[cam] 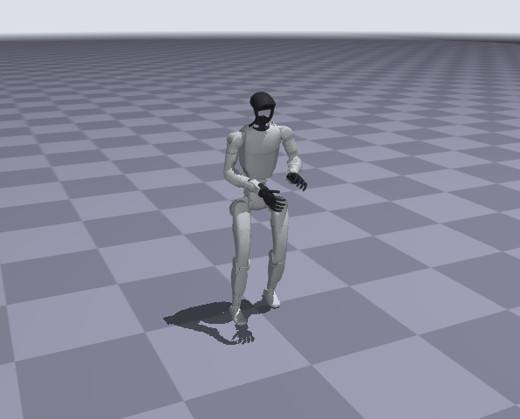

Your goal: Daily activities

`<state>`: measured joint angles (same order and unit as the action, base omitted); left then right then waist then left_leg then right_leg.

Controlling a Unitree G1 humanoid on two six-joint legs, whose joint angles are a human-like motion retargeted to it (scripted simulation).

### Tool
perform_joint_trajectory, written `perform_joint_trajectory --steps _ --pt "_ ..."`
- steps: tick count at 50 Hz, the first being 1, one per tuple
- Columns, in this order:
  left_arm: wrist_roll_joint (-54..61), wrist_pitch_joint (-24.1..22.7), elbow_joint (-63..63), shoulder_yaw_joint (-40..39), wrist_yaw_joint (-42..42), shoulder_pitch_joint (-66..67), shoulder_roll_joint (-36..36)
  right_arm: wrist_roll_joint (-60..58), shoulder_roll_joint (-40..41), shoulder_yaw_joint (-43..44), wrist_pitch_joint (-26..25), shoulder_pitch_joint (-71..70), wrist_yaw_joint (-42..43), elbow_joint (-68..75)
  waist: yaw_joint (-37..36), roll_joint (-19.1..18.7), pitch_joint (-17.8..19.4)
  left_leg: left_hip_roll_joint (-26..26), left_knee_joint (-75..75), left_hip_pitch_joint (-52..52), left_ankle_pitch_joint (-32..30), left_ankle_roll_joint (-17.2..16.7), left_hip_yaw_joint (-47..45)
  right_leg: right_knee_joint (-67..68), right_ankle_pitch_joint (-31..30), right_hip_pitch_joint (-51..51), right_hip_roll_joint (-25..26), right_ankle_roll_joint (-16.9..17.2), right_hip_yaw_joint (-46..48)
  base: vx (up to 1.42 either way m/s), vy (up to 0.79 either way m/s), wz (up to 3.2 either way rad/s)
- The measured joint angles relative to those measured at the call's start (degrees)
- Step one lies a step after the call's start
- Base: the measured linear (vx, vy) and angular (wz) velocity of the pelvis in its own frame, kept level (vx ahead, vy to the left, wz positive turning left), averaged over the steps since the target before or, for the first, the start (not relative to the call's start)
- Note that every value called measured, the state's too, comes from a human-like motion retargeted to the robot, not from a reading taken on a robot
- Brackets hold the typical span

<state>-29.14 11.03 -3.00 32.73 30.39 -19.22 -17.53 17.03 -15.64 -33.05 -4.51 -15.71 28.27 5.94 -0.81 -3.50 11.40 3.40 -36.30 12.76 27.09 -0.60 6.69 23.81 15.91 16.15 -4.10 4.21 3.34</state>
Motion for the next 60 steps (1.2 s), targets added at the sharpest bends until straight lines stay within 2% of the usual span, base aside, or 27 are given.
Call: perform_joint_trajectory --steps 4,8,11,15,20,27,32,35,40,43,47,50,54,60 --pt "0.86 -0.61 -2.27 -1.30 0.51 -0.37 -0.93 -0.23 -0.49 -0.19 0.99 2.08 -0.45 -8.93 1.82 0.97 -0.54 0.93 3.76 -4.23 2.02 1.21 2.56 -0.04 -1.39 0.59 0.80 0.55 -3.20 -0.14 0.17 -0.54" --pt "2.25 -1.83 -3.23 -1.68 0.23 -3.11 -1.37 -2.29 -0.64 -0.37 1.58 1.94 -0.77 -15.29 3.93 2.71 -0.64 1.41 9.05 -6.11 2.67 3.27 0.47 -0.75 -3.92 1.96 0.56 1.93 -5.56 -0.22 0.19 -0.55" --pt "3.48 -2.53 -3.40 -1.69 0.43 -5.03 -1.36 -4.25 -0.67 -1.02 1.85 0.99 -0.76 -17.49 4.50 3.30 -0.87 0.94 11.26 -5.12 1.03 3.81 -2.14 -0.04 0.31 3.77 -0.63 0.40 -3.05 -0.28 0.17 -0.67" --pt "4.39 -2.96 -4.04 -2.32 1.70 -5.49 -1.19 -6.97 -1.16 -1.97 2.13 -0.12 -0.05 -18.31 4.44 4.07 -1.39 0.70 12.56 -3.30 -0.94 3.96 -5.54 8.36 7.89 3.89 -2.82 -2.43 3.08 -0.31 0.11 -0.54" --pt "4.23 -3.52 -6.11 -4.38 4.31 -2.92 -1.65 -11.33 -2.15 -2.12 3.60 -1.10 2.49 -19.42 3.19 5.68 -2.23 1.57 14.95 -1.81 -4.22 3.75 -9.25 17.58 15.93 -1.91 -4.70 -4.00 6.43 -0.32 0.03 -0.37" --pt "1.48 -4.31 -8.41 -6.85 7.53 0.80 -3.17 -19.38 -2.96 -2.36 6.87 -4.71 8.01 -20.82 0.69 7.54 -2.73 2.30 17.62 1.06 -9.73 3.18 -12.15 11.53 17.19 -11.61 -3.05 -1.69 2.35 -0.34 -0.05 -0.15" --pt "-1.58 -4.20 -8.52 -7.54 9.25 -1.57 -4.09 -25.76 -3.79 -2.78 8.73 -8.98 11.20 -20.61 -0.32 6.77 -1.12 0.52 16.18 4.28 -12.22 1.43 -12.57 4.81 19.72 -13.02 -0.08 -3.14 -0.42 -0.38 -0.09 0.00" --pt "-3.30 -4.36 -8.34 -7.73 9.90 -4.68 -4.47 -28.74 -4.91 -2.75 9.49 -10.69 12.70 -20.64 -0.13 5.72 0.29 -0.92 15.65 6.02 -14.64 -0.71 -12.61 3.78 19.35 -12.06 1.45 -3.87 -0.40 -0.38 -0.10 0.13" --pt "-5.32 -4.44 -7.68 -9.03 10.28 -11.01 -4.95 -31.06 -7.22 -2.08 10.00 -9.84 14.33 -19.78 2.10 4.37 1.79 -3.22 14.03 7.91 -12.05 -1.15 -15.19 4.05 16.80 -9.72 2.30 -3.56 1.40 -0.33 -0.11 0.25" --pt "-5.83 -4.09 -7.02 -10.41 9.73 -14.59 -5.32 -30.18 -7.90 -1.93 9.48 -7.42 13.17 -17.48 3.63 3.65 2.08 -5.54 6.82 7.40 -7.43 -0.51 -16.76 4.03 15.84 -9.20 2.50 -3.39 2.28 -0.23 -0.11 0.15" --pt "-6.03 -3.54 -5.70 -12.18 8.19 -18.78 -6.36 -28.80 -7.83 -2.31 8.59 -4.05 9.55 -13.34 5.41 2.28 1.51 -9.73 -3.97 3.82 -0.91 0.80 -18.09 2.73 14.95 -9.62 3.52 -3.80 3.31 -0.14 -0.09 0.09" --pt "-5.87 -3.01 -4.22 -13.20 7.27 -21.49 -6.75 -28.79 -7.03 -3.06 8.14 -2.46 6.92 -9.99 6.59 0.95 0.39 -11.59 -4.75 -0.61 1.26 0.80 -18.05 0.61 14.07 -10.22 4.59 -3.89 4.44 -0.08 -0.04 0.13" --pt "-6.32 -3.04 -2.98 -13.16 7.18 -24.28 -6.41 -31.25 -5.70 -4.95 7.50 -2.55 5.01 -5.45 7.47 0.10 -1.15 -10.08 3.74 -5.74 0.91 0.18 -17.45 -1.85 12.61 -10.91 4.52 -3.21 5.88 -0.07 0.03 0.19" --pt "-7.63 -4.42 -7.15 -11.07 9.27 -23.49 -5.91 -38.28 -5.78 -8.78 6.28 -6.32 4.49 -1.37 6.30 0.91 -2.79 -7.39 12.16 -8.60 -0.65 1.27 -17.61 -1.87 11.14 -10.18 2.47 -2.20 6.81 -0.08 0.10 0.12"
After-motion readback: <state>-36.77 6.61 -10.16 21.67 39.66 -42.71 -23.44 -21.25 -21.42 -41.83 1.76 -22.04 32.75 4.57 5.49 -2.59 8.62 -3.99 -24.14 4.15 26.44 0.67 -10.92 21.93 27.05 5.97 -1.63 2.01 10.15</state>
